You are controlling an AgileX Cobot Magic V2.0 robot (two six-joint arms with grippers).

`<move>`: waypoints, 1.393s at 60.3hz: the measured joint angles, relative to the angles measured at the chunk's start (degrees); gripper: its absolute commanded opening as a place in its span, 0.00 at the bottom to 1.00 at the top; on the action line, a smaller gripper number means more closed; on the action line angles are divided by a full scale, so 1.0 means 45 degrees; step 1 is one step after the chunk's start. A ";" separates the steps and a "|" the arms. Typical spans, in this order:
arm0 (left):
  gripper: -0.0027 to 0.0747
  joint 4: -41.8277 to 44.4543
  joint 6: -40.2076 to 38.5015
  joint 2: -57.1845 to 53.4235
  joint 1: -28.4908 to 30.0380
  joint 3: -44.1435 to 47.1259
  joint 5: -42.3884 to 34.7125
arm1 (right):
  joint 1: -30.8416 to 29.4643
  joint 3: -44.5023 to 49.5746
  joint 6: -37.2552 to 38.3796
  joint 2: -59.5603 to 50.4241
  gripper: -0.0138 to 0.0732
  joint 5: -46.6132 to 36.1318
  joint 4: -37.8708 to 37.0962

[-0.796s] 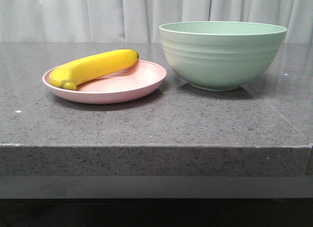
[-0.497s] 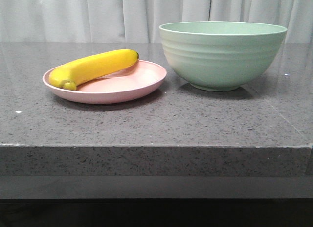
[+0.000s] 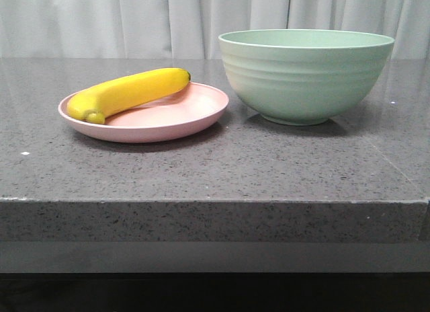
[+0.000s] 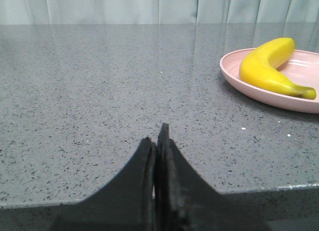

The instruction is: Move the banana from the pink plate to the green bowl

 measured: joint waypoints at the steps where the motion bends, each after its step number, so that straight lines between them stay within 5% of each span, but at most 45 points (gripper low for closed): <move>1: 0.01 0.0000 0.0000 0.0000 0.0000 0.0000 0.0000 | 0.0000 0.0000 0.0000 0.0000 0.08 0.0000 0.0000; 44: 0.01 -0.0761 -0.0439 0.0000 0.0000 -0.0308 -0.1157 | 0.0000 -0.0176 0.0000 0.0000 0.08 0.0281 -0.0206; 74: 0.01 -0.0477 -0.0607 0.4786 0.0000 -0.4944 0.0242 | 0.0000 -0.5343 0.0000 0.3721 0.08 0.1889 -0.0561; 79: 0.12 -0.0477 -0.0607 0.4888 0.0000 -0.4981 0.0218 | 0.0000 -0.5395 0.0000 0.3830 0.13 0.1940 -0.0561; 84: 0.40 -0.0477 -0.0607 0.4888 0.0000 -0.5001 0.0218 | 0.0000 -0.5395 0.0000 0.3831 0.28 0.1966 -0.0566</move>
